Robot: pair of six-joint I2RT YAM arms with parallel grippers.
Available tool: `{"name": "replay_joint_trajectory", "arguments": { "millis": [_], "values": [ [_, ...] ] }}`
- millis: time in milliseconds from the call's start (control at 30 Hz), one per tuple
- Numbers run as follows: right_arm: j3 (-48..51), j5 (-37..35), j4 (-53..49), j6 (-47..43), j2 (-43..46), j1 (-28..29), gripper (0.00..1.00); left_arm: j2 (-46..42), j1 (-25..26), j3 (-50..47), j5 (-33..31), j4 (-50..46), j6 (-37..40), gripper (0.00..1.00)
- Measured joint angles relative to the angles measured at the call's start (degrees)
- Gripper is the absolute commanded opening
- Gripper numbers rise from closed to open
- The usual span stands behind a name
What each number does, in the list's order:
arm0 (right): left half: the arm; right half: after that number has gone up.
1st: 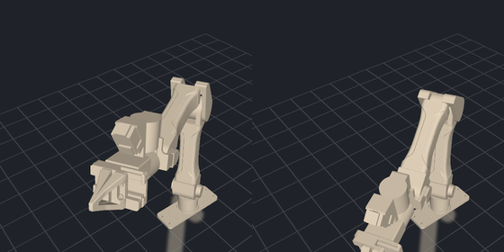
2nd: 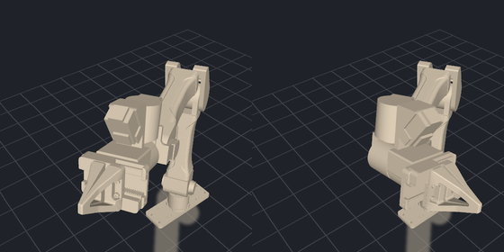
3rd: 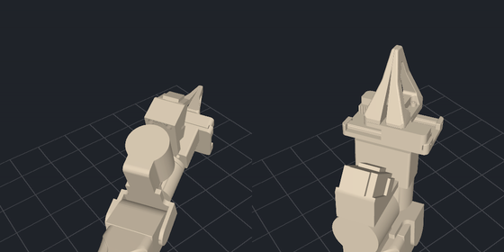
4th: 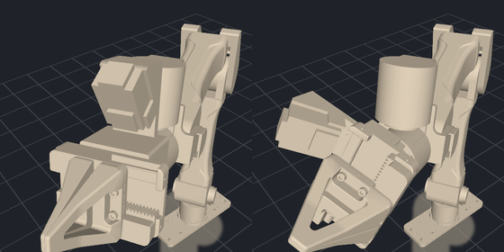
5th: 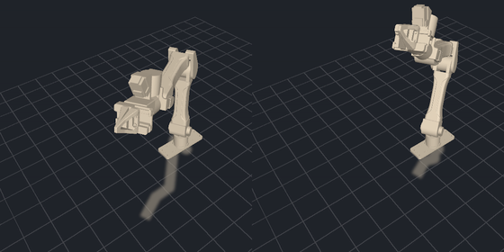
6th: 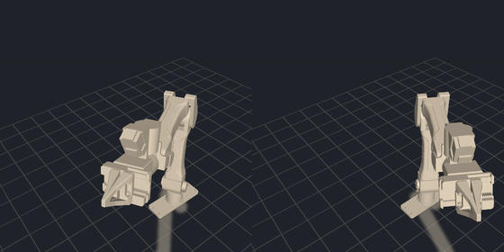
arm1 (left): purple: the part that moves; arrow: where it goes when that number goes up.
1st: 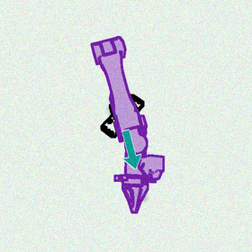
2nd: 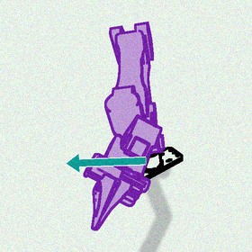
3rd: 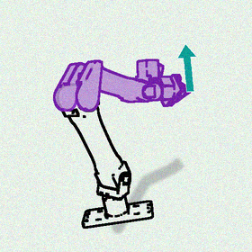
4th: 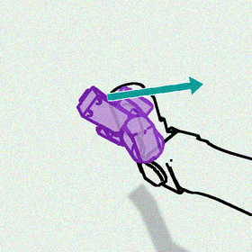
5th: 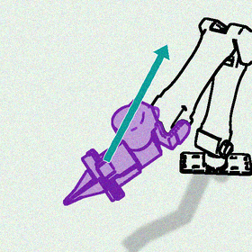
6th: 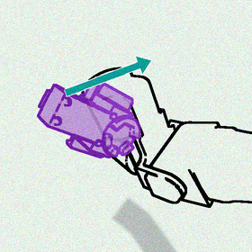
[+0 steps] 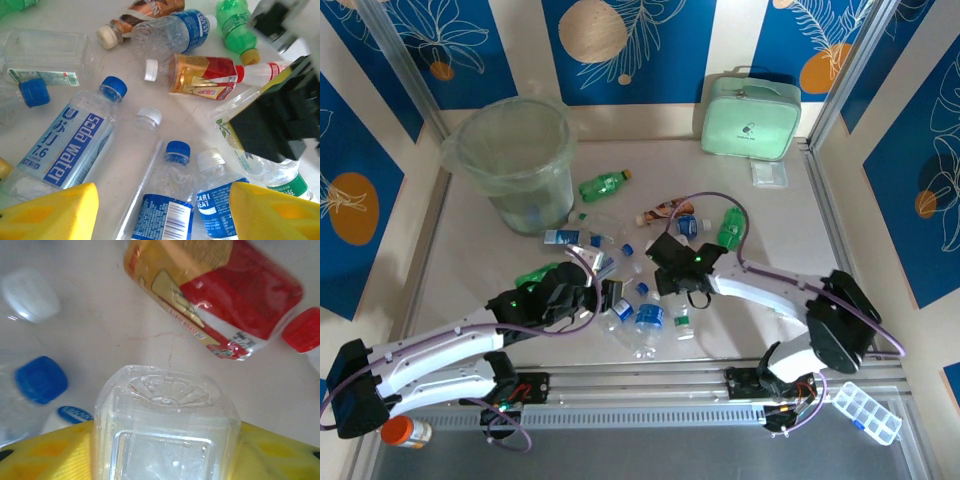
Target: Put the plastic bottles in the bin
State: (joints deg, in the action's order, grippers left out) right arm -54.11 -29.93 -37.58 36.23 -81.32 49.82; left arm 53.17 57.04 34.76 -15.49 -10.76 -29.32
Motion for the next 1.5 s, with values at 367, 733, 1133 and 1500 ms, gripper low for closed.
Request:
{"name": "replay_joint_trajectory", "arguments": {
  "millis": [367, 733, 1133, 1500],
  "values": [
    [1.16, 9.62, 10.38, 4.68, 19.02, -6.95, 0.55, -0.11, 0.0, -0.11, 9.49, 6.03, 2.75, 0.82],
    [9.49, 17.42, 23.56, 8.98, 23.21, -11.32, 0.56, 15.23, 0.0, 12.5, 13.75, 9.77, 5.55, 0.93],
    [16.57, 25.92, 33.62, 12.96, 26.32, -16.17, 0.56, 24.13, 0.0, 13.57, 22.77, 16.87, 7.34, 0.89],
    [16.74, 21.77, 36.59, 12.09, 24.7, -10.29, 0.56, 24.96, -0.87, 11.78, 20.98, 18.64, 6.67, 0.78]
  ]
}}
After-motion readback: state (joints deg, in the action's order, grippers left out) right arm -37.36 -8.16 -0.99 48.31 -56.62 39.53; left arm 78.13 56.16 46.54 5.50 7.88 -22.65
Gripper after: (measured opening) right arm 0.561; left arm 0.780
